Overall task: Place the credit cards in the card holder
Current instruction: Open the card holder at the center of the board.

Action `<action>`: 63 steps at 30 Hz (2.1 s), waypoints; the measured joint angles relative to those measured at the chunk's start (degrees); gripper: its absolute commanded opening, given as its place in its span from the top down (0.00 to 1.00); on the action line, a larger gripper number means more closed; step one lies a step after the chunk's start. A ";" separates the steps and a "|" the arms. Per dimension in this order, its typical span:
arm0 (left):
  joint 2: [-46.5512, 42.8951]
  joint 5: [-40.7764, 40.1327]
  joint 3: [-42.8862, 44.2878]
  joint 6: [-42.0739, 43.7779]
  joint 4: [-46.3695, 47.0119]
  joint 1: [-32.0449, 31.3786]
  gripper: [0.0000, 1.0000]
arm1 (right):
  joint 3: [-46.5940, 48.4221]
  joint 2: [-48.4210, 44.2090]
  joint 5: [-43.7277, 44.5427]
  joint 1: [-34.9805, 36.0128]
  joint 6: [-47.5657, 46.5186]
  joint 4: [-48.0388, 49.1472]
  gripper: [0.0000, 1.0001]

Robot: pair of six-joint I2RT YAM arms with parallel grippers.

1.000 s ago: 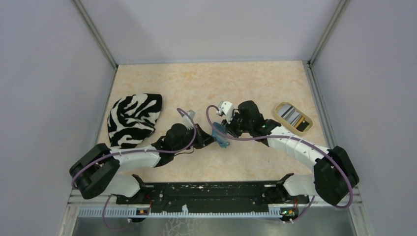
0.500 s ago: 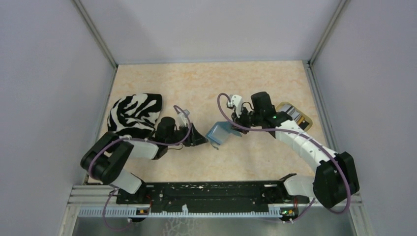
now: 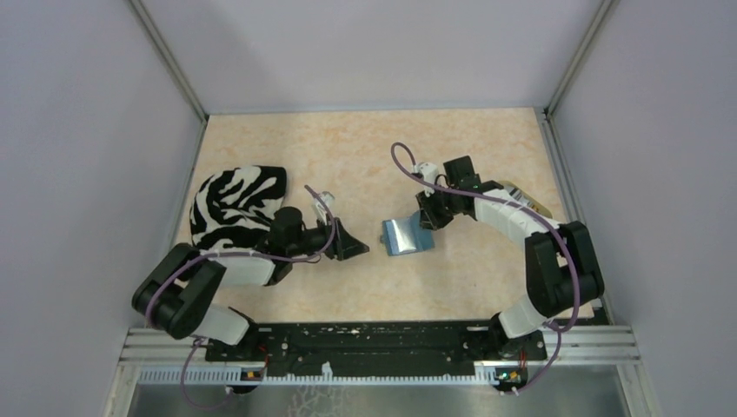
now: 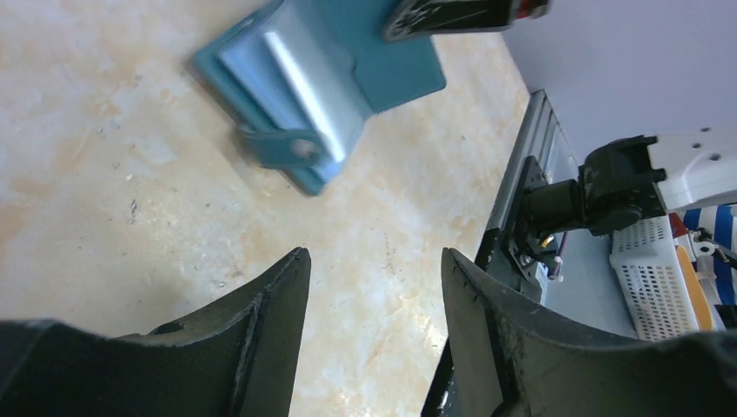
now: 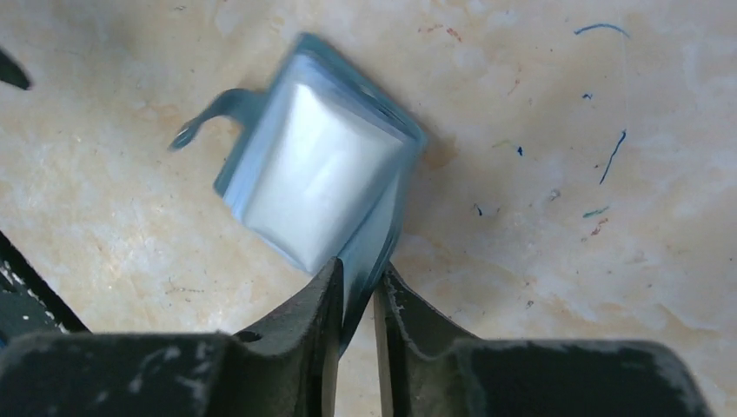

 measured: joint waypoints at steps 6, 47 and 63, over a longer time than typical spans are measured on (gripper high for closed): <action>-8.87 -0.52 -3.52 -1.79 3.54 0.04 0.41 | 0.00 1.57 5.01 -0.15 1.36 -0.13 0.55; 28.37 -16.94 28.76 -9.90 -3.56 -11.87 0.44 | -0.13 2.01 16.96 -0.96 -1.81 0.90 0.61; 31.87 -9.53 33.14 -13.40 1.09 -11.87 0.45 | -0.09 3.54 10.45 -1.09 -0.37 -0.85 0.58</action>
